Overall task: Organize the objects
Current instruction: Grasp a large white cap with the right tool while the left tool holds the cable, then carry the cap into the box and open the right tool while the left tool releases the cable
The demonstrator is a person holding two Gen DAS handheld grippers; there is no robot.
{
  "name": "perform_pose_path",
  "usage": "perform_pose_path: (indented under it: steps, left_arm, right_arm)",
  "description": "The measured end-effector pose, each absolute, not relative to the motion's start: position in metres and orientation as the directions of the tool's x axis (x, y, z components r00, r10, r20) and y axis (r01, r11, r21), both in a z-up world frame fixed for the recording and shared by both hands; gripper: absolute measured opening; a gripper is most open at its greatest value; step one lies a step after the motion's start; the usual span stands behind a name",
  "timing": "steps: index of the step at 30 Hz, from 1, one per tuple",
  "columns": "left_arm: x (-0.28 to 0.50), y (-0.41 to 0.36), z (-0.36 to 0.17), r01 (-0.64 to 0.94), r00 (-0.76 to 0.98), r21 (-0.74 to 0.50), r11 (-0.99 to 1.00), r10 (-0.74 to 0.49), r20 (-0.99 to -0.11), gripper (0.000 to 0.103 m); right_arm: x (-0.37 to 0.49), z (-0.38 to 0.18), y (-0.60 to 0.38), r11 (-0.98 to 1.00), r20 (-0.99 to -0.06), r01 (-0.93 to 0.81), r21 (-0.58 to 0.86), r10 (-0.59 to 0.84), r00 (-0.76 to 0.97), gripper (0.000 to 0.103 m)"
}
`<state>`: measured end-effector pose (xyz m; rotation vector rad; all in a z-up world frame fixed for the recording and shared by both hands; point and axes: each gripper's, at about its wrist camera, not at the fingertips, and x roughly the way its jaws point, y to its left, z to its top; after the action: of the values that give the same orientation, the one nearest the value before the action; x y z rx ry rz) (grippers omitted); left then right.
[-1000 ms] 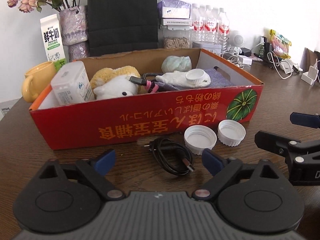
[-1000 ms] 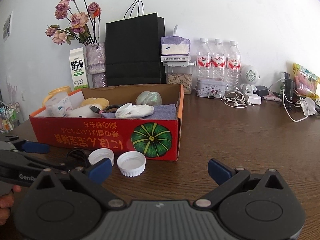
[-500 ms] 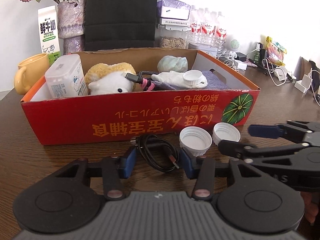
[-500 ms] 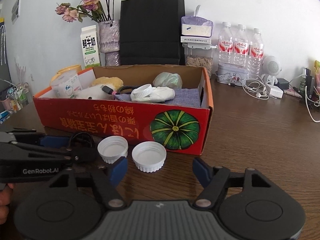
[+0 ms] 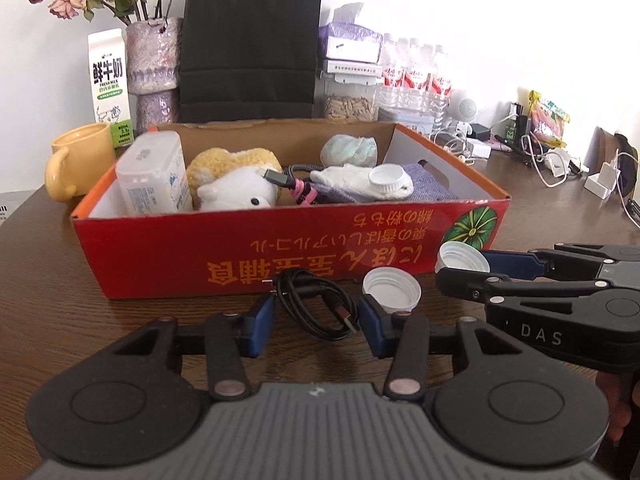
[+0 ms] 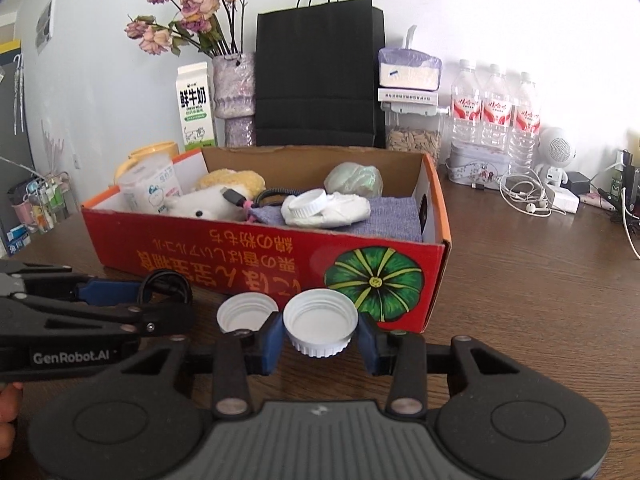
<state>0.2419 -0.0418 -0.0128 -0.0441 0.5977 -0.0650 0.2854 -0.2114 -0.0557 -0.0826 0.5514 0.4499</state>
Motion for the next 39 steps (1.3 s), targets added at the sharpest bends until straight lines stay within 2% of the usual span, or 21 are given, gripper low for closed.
perform_pose_path:
  steps: [15,29,39]
  left_arm:
    - [0.235,-0.025,0.042,0.033,0.91,-0.066,0.997,-0.057,-0.412,0.047]
    - [0.269,-0.01,0.054,-0.002,0.935,-0.067,0.998,-0.022,-0.355,0.047]
    - [0.307,-0.008,0.049,-0.027,0.944,-0.07,0.997,0.002,-0.329,0.047]
  right_arm:
    - [0.278,-0.012,-0.203,0.88,-0.417,-0.474,0.043,0.447,0.792,0.039]
    - [0.319,0.008,-0.182,0.893,-0.356,-0.45,0.028,0.43,0.83,0.039]
    - [0.357,0.001,-0.175,0.915,-0.364,-0.4,0.05,0.39,0.846,0.039]
